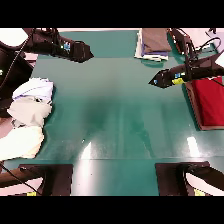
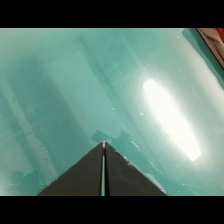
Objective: Fold the shirts.
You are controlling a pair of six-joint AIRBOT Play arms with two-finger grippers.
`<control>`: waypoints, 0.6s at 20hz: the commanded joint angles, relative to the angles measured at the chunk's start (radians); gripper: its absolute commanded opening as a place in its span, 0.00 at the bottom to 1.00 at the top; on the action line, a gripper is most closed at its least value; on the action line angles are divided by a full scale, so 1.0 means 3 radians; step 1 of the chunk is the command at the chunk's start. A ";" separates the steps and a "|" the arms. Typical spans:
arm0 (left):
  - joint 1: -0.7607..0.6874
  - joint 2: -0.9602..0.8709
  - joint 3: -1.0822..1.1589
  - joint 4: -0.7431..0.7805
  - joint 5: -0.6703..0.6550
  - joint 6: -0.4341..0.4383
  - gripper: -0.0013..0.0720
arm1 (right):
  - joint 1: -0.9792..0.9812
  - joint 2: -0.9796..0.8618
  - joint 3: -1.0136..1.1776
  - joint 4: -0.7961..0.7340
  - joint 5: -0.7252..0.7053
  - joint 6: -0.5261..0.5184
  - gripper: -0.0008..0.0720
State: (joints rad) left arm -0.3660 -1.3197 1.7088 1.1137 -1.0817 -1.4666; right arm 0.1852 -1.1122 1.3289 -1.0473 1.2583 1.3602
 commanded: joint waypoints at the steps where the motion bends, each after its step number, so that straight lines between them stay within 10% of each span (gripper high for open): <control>1: 0.0001 0.0003 0.0000 0.0001 0.0000 0.0001 0.05 | 0.0014 0.0001 0.0004 0.0004 -0.0006 0.0004 0.04; 12: 0.0001 0.0003 0.0000 0.0000 0.0022 0.0001 0.05 | 0.0014 0.0001 0.0004 0.0004 0.0006 0.0005 0.04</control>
State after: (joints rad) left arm -0.3660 -1.3197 1.7088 1.1141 -1.0817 -1.4666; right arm 0.1886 -1.1122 1.3289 -1.0462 1.2575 1.3609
